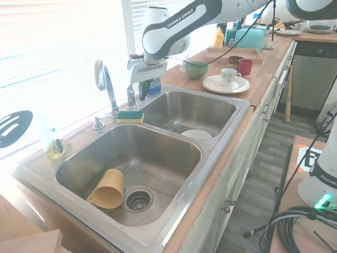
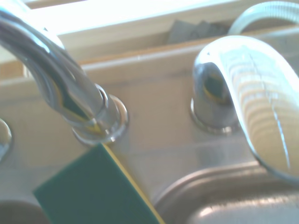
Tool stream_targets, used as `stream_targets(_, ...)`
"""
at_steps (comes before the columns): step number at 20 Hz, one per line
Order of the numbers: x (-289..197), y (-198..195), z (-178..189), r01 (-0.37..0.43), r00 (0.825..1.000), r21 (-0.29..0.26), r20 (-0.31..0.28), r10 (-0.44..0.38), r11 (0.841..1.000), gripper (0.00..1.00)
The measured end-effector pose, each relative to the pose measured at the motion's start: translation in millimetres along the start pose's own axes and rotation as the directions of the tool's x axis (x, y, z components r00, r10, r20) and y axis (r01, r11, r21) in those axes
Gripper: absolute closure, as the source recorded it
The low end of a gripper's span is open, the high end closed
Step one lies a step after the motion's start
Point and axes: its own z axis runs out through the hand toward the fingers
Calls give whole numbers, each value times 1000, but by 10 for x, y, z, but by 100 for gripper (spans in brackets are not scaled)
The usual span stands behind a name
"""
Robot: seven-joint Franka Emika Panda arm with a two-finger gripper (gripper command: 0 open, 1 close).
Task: Turn on the faucet
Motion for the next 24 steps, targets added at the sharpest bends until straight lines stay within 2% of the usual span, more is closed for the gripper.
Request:
stream_targets(3, -32, 59, 48, 14, 1000, -61, 22, -13, 998, 100)
stream_targets(10, -110, 57, 11, 23, 999, -101, 31, -20, 995, 100)
stream_targets(13, -60, 80, -25, 9, 1000, -108, 15, -7, 994, 100)
stream_targets(19, 119, -17, -127, -30, 998, -19, -62, 29, 999, 100)
stream_targets(21, 184, -114, -160, -39, 994, 36, -104, 42, 999, 100)
stream_targets(24, 221, -221, -178, -46, 987, 74, -150, 57, 996, 100)
